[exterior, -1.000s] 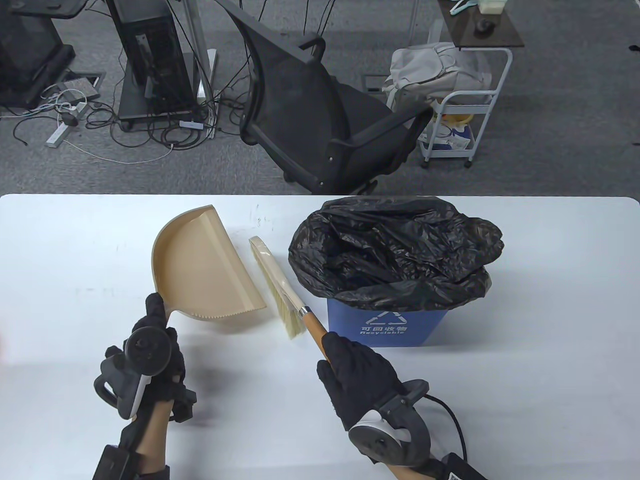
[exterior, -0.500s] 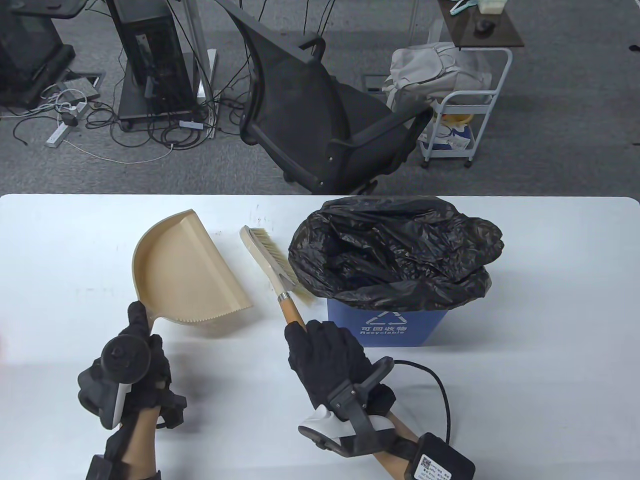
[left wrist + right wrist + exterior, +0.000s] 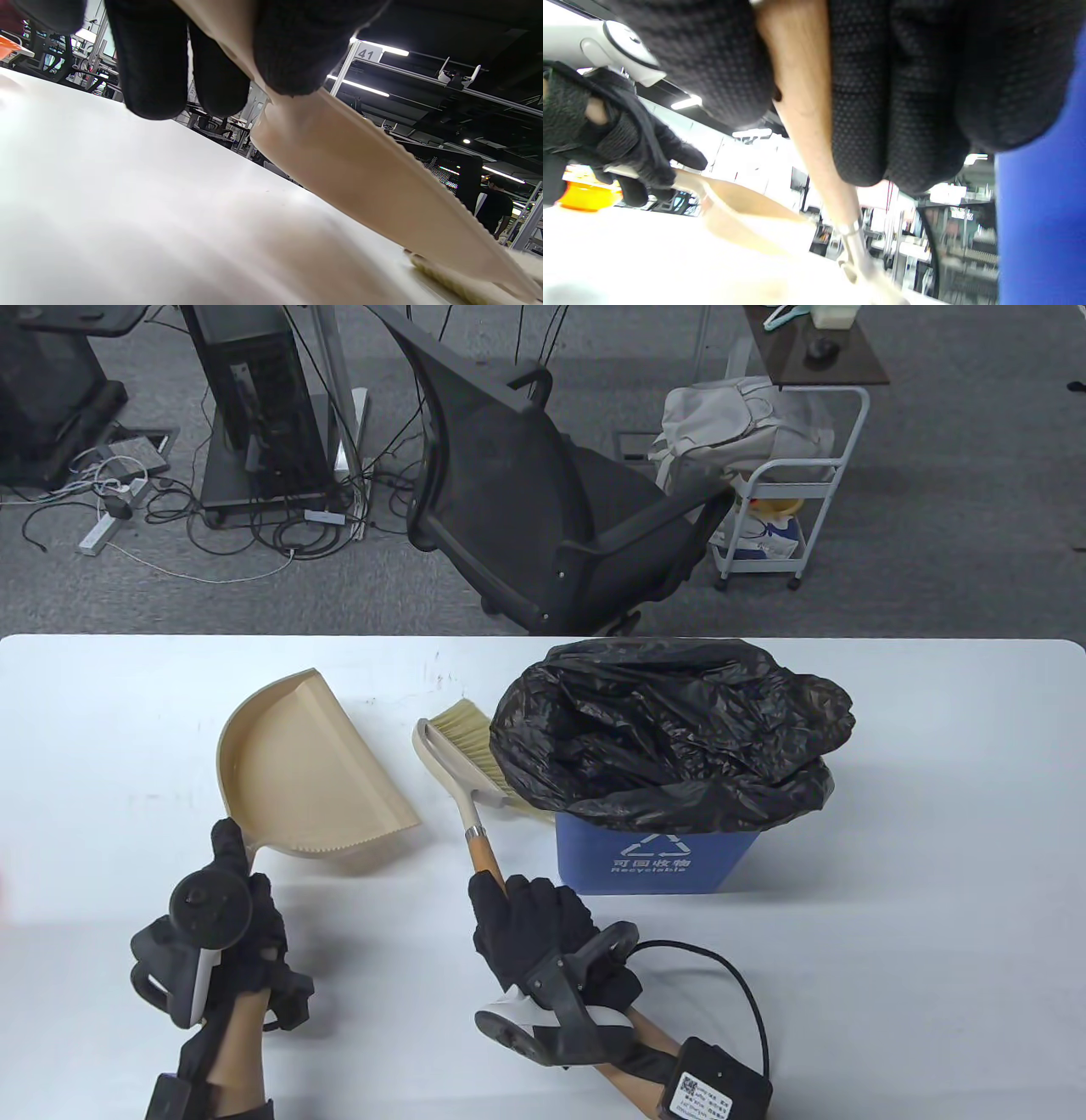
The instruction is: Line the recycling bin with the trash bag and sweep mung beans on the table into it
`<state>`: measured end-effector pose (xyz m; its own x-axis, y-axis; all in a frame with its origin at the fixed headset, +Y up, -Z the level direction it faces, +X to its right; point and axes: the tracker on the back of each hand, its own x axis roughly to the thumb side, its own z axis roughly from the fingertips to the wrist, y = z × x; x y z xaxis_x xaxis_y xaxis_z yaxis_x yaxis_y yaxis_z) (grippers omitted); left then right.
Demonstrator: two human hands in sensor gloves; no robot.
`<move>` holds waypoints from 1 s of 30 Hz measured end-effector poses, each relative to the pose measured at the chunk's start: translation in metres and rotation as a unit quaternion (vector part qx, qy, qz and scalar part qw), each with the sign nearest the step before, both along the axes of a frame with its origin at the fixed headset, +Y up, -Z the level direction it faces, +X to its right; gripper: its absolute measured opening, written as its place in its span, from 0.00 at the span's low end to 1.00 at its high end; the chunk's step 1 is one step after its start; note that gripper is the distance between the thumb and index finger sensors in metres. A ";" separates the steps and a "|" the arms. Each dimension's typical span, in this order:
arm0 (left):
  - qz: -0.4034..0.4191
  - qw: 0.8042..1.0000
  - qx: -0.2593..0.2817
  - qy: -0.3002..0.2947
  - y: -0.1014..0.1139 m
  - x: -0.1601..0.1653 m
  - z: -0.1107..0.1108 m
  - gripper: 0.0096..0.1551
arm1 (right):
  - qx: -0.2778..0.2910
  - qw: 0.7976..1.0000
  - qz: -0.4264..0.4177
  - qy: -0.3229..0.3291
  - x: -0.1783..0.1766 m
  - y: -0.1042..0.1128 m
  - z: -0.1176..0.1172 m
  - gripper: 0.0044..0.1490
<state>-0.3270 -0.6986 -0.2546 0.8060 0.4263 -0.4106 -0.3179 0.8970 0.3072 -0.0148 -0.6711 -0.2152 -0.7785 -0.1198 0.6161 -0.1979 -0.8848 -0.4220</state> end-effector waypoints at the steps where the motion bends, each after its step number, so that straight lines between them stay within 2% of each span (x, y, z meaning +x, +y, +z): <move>1: -0.001 1.000 0.000 0.003 0.000 0.000 0.000 0.40 | -0.024 1.000 -0.003 0.005 -0.001 -0.005 -0.001 0.38; 11: -0.005 1.000 0.002 0.012 0.000 -0.003 0.001 0.40 | -0.145 0.988 0.056 -0.009 -0.006 -0.048 -0.021 0.48; 21: -0.007 1.000 -0.003 0.015 0.000 -0.002 0.002 0.40 | -0.215 0.969 0.098 -0.069 -0.005 -0.077 -0.037 0.54; 26: -0.006 1.000 -0.008 0.015 -0.001 -0.001 0.002 0.40 | -0.215 0.964 0.128 -0.093 -0.004 -0.088 -0.039 0.54; 30: -0.005 1.000 -0.011 0.017 -0.001 -0.001 0.002 0.40 | -0.213 0.965 0.130 -0.086 -0.003 -0.090 -0.037 0.53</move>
<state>-0.3282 -0.6996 -0.2528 0.7959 0.4086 -0.4468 -0.2983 0.9068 0.2980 -0.0179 -0.7610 -0.2524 -0.8509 -0.0897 0.5176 0.0947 -0.9954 -0.0168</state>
